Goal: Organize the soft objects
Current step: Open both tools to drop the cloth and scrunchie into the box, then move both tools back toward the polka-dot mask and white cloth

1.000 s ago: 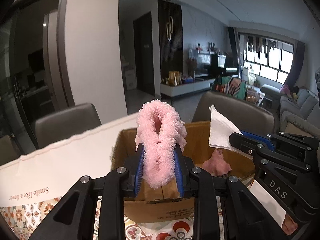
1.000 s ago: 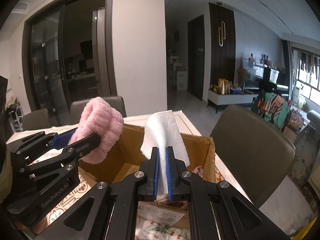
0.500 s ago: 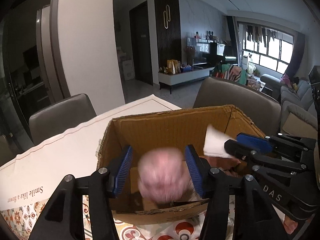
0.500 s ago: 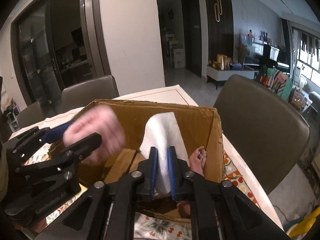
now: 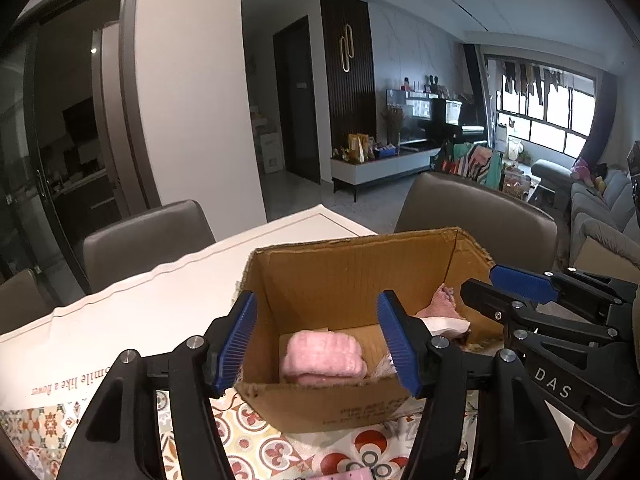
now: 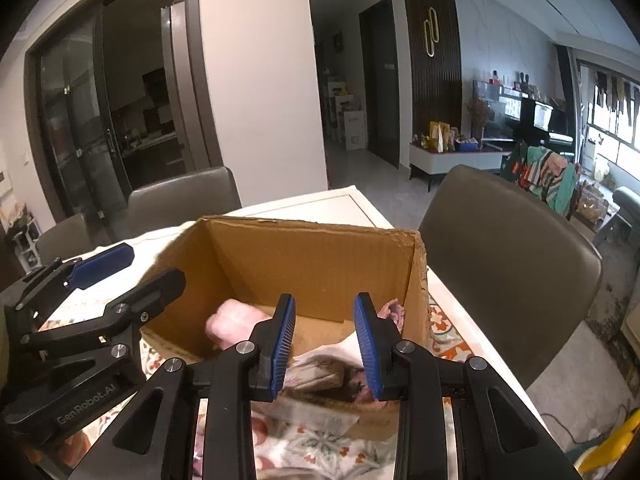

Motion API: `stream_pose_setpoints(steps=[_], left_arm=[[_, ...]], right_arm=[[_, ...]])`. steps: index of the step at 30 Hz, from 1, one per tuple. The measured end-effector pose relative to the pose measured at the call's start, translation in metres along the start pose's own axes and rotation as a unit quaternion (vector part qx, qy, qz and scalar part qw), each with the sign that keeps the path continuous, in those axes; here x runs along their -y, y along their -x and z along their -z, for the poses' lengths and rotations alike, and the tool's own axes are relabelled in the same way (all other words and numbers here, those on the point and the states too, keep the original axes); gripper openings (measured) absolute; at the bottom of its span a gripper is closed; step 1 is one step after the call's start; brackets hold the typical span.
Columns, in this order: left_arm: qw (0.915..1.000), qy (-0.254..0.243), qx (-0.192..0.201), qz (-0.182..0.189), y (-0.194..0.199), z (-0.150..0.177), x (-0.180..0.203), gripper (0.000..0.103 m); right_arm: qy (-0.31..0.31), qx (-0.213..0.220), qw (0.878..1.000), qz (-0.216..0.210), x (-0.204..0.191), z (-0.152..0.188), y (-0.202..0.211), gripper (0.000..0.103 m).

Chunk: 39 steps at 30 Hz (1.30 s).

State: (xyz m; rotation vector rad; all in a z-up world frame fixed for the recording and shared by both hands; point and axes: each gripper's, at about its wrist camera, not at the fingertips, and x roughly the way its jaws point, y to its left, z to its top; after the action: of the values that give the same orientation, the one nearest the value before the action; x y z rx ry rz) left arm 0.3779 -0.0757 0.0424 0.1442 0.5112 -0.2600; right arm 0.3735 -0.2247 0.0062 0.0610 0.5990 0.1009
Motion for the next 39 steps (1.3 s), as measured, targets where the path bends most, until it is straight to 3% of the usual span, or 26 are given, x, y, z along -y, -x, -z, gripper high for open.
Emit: stream_pose_setpoints(steps=[8, 19, 23, 39], left_arm=[[0.9997, 0.011, 0.019, -0.013, 0.040, 0.001, -0.004, 0.069], [0.9992, 0.013, 0.027, -0.027, 0.084, 0.019, -0.004, 0.069], [0.9992, 0.014, 0.027, -0.028, 0.096, 0.027, -0.005, 0.069], [0.9996, 0.006, 0.017, -0.024, 0.133, 0.074, 0.002, 0.073]], right_arm=[[-0.008, 0.018, 1.000, -0.012, -0.006, 0.004, 0.033, 0.032], [0.001, 0.033, 0.999, -0.027, -0.024, 0.019, 0.076, 0.032], [0.008, 0.038, 0.999, -0.026, -0.029, 0.026, 0.090, 0.039], [0.011, 0.028, 0.999, -0.028, -0.043, 0.065, 0.120, 0.046]])
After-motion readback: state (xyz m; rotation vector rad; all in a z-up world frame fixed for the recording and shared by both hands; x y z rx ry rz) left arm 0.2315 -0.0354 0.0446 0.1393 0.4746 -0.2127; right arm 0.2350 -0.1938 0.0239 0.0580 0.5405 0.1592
